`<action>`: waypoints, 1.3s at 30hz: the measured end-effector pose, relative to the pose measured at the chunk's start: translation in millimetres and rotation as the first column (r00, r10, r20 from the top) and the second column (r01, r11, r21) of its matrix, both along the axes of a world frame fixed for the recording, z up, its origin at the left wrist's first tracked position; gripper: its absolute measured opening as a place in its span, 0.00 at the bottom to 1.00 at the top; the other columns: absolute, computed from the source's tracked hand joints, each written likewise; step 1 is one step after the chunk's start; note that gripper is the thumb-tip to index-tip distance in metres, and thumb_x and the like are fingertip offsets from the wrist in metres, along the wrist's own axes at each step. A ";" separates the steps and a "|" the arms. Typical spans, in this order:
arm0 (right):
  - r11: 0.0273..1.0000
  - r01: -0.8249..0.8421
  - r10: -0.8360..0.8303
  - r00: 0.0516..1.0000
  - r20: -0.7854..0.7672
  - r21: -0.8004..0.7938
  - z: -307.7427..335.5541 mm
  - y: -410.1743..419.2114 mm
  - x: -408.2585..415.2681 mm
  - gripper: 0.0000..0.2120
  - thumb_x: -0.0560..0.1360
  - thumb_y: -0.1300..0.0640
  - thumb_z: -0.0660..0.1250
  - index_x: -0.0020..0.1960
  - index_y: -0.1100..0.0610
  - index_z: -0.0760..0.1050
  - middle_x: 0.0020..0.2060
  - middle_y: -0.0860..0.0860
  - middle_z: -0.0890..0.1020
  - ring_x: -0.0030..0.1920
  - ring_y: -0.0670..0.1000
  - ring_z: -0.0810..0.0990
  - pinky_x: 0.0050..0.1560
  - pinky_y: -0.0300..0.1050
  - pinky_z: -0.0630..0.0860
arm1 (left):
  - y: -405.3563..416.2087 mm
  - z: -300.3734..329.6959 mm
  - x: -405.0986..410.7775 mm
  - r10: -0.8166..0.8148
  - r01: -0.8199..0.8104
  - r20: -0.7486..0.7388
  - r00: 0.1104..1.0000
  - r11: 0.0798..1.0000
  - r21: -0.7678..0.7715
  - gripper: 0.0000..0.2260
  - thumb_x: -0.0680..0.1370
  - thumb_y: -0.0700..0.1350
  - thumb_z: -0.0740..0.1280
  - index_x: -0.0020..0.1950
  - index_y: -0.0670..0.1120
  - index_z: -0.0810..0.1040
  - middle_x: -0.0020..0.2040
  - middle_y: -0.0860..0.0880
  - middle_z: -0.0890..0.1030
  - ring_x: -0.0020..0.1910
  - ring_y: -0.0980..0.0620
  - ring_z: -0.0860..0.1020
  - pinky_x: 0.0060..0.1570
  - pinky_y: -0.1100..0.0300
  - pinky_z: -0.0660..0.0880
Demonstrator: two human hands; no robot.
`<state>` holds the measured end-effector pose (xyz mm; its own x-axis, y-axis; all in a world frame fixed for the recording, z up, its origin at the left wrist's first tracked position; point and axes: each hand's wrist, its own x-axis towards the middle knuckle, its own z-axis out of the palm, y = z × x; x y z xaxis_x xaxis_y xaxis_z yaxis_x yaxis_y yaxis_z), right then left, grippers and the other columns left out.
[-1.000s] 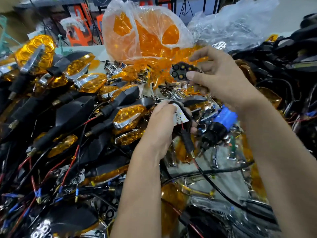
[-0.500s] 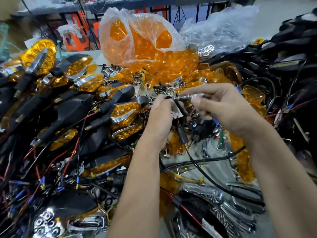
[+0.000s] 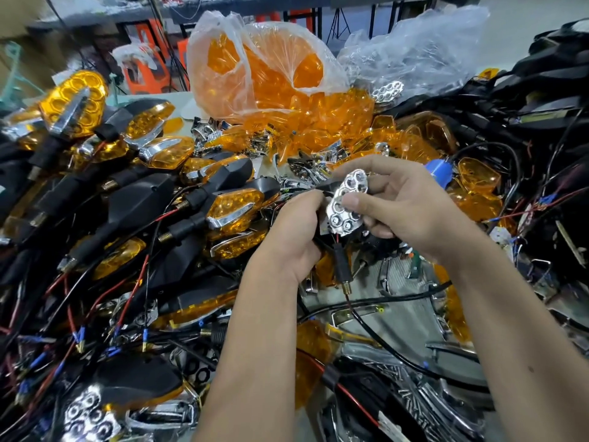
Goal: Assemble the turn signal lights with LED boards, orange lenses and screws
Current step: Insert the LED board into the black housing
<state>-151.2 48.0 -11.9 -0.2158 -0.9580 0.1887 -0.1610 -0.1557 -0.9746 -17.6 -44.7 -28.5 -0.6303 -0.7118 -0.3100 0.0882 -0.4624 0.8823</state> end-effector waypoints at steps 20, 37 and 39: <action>0.997 -0.081 0.075 0.972 -0.224 -0.015 -2.5 -3.9 5.3 0.17 0.78 0.65 0.73 0.64 0.53 0.78 0.26 0.42 0.71 0.28 0.42 0.69 0.32 0.34 0.68 | 6.0 4.5 3.8 -0.013 0.033 -0.116 0.993 0.985 0.168 0.18 0.87 0.40 0.55 0.72 0.32 0.73 0.67 0.31 0.78 0.61 0.39 0.78 0.64 0.46 0.76; 0.993 0.114 -0.120 0.924 -0.363 -0.040 -7.8 -7.6 8.3 0.26 0.74 0.54 0.78 0.67 0.35 0.77 0.51 0.48 0.75 0.48 0.44 0.75 0.48 0.41 0.77 | 5.0 -3.3 -0.3 0.119 -0.066 -0.290 0.950 0.980 0.185 0.15 0.84 0.41 0.56 0.57 0.38 0.82 0.52 0.39 0.83 0.50 0.42 0.82 0.46 0.52 0.81; 0.990 0.135 -0.140 0.938 -0.316 -0.038 -7.7 -8.5 9.4 0.29 0.74 0.55 0.79 0.71 0.40 0.74 0.50 0.46 0.77 0.46 0.44 0.77 0.46 0.35 0.76 | 3.4 -4.6 -1.1 0.118 -0.053 -0.346 0.931 0.980 0.192 0.18 0.84 0.41 0.56 0.49 0.40 0.86 0.52 0.40 0.83 0.51 0.42 0.82 0.49 0.51 0.81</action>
<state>-141.8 39.5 -19.6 -0.2713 -0.9197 0.2837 -0.4823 -0.1252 -0.8670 -18.7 -41.4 -33.1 -0.6608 -0.7224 -0.2037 0.4256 -0.5843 0.6910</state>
